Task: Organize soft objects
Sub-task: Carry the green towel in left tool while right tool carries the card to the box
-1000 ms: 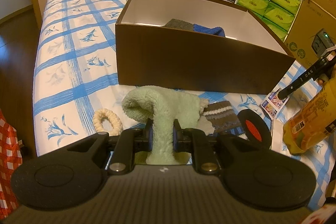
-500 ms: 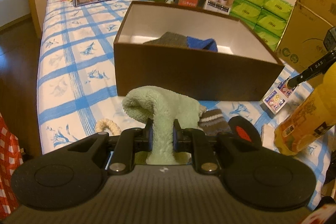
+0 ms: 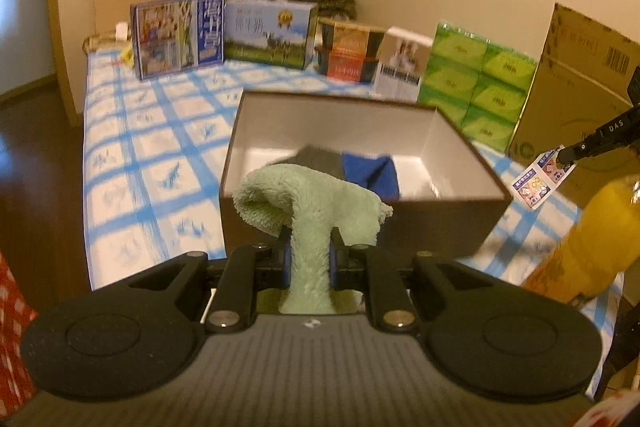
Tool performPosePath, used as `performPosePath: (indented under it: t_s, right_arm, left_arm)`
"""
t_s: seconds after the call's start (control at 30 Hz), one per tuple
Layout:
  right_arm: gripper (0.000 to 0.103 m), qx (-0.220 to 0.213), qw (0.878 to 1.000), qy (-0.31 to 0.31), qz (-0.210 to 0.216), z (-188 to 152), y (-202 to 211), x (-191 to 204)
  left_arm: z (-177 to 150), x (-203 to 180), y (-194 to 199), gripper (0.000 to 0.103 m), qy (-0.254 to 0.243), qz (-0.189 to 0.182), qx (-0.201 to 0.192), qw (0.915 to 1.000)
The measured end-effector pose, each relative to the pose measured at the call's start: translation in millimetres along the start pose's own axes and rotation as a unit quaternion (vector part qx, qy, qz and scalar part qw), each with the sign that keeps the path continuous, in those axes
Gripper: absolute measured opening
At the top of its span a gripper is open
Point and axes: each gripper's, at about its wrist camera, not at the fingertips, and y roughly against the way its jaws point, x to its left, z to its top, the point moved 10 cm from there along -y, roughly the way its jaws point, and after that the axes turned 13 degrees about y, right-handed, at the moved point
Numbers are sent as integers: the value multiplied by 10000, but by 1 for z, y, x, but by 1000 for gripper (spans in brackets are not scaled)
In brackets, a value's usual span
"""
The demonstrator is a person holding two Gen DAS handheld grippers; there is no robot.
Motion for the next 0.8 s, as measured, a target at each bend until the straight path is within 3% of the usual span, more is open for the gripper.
performPosePath:
  t_s: [0.4, 0.8]
  right_arm:
    - [0, -281, 9982, 508, 144, 68, -27, 17]
    - [0, -178, 9941, 1074, -13, 111, -106, 5]
  left_arm:
    - [78, -55, -29, 15, -529, -422, -502, 9964]
    - [107, -113, -117, 15, -646, -722, -290, 9949]
